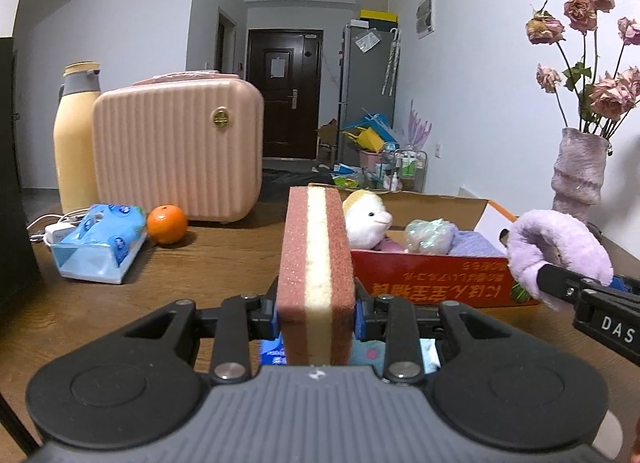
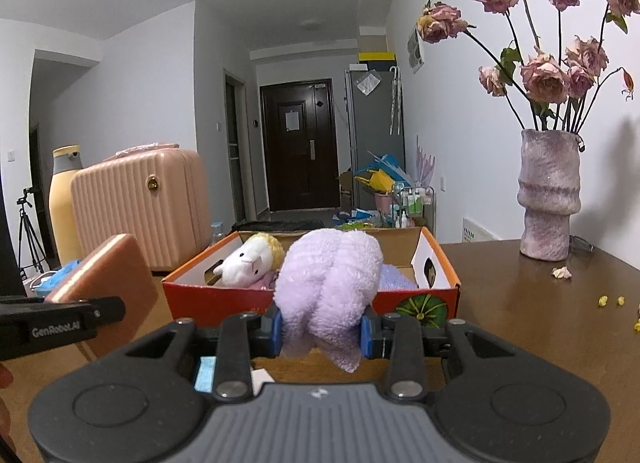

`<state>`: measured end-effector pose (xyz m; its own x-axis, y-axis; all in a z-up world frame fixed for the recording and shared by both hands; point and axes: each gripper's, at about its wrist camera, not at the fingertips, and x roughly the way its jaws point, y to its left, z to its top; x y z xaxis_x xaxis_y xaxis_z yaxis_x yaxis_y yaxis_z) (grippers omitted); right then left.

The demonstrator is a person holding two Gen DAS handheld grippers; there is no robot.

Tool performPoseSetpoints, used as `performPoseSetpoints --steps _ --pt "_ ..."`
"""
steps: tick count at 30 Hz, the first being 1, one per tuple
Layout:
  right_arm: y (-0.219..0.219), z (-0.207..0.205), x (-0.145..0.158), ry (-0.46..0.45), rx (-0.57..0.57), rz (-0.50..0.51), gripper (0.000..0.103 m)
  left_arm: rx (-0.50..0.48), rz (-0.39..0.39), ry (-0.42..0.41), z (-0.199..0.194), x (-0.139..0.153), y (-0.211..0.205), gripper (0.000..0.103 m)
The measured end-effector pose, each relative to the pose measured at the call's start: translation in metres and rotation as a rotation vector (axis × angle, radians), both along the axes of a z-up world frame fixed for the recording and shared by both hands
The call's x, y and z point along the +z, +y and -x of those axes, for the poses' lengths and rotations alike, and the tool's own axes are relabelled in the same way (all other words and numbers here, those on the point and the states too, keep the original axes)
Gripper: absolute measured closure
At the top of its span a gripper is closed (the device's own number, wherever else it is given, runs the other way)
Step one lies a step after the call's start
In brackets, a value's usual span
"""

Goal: Organize soft objects
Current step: 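Carry the sponge with the left gripper while the right gripper carries the towel toward the box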

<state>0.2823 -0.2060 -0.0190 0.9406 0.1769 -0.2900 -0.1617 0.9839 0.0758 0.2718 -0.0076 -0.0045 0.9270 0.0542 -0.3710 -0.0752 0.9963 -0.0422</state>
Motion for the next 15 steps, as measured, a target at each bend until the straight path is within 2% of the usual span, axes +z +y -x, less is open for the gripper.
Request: performPoseSetpoints --steps 15 --pt "-0.009 -0.022 0.009 -0.064 -0.006 0.024 0.069 -0.048 0.018 -0.049 -0.022 0.014 -0.034 0.071"
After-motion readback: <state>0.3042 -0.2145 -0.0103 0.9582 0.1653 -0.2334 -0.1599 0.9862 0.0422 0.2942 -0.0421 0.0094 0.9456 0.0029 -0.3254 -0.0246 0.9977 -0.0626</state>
